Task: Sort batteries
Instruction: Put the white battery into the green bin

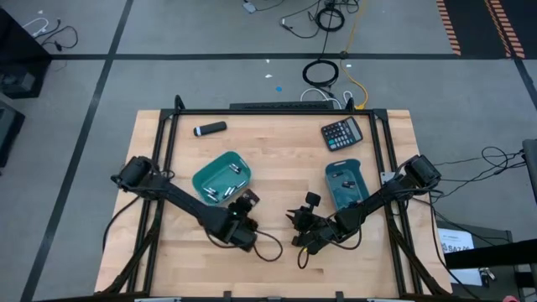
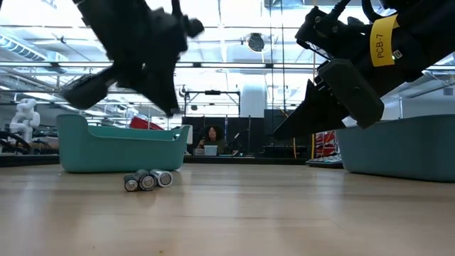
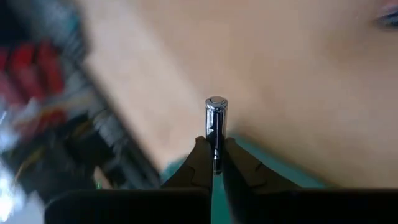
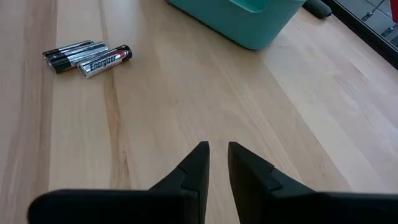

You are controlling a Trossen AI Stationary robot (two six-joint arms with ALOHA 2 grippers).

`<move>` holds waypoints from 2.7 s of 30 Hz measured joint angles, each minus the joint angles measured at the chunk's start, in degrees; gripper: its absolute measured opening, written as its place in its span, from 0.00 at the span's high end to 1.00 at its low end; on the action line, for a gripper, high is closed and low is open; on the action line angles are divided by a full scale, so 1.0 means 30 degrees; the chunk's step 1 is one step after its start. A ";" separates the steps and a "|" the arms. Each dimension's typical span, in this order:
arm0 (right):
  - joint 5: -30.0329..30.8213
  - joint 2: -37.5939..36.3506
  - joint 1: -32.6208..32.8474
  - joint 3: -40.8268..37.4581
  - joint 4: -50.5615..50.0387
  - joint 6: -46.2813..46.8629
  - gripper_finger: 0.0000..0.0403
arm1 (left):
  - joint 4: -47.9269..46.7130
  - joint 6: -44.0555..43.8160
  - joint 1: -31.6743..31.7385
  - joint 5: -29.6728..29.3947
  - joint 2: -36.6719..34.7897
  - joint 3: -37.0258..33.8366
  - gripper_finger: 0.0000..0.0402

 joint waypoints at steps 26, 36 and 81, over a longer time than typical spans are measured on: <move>0.0000 0.0000 -0.0007 0.0006 0.0028 -0.0006 0.88 | -0.5240 -1.3146 0.3706 0.6973 -0.0647 -0.0780 0.86; 0.0000 0.0000 -0.0005 0.0002 0.0007 -0.0017 0.88 | -0.5671 -1.1501 0.4156 0.7561 -0.0647 -0.0780 0.62; -0.0002 0.0000 -0.0002 0.0007 -0.0003 -0.0153 0.88 | 0.4711 0.0556 -0.0635 1.3455 0.0375 -0.0714 0.70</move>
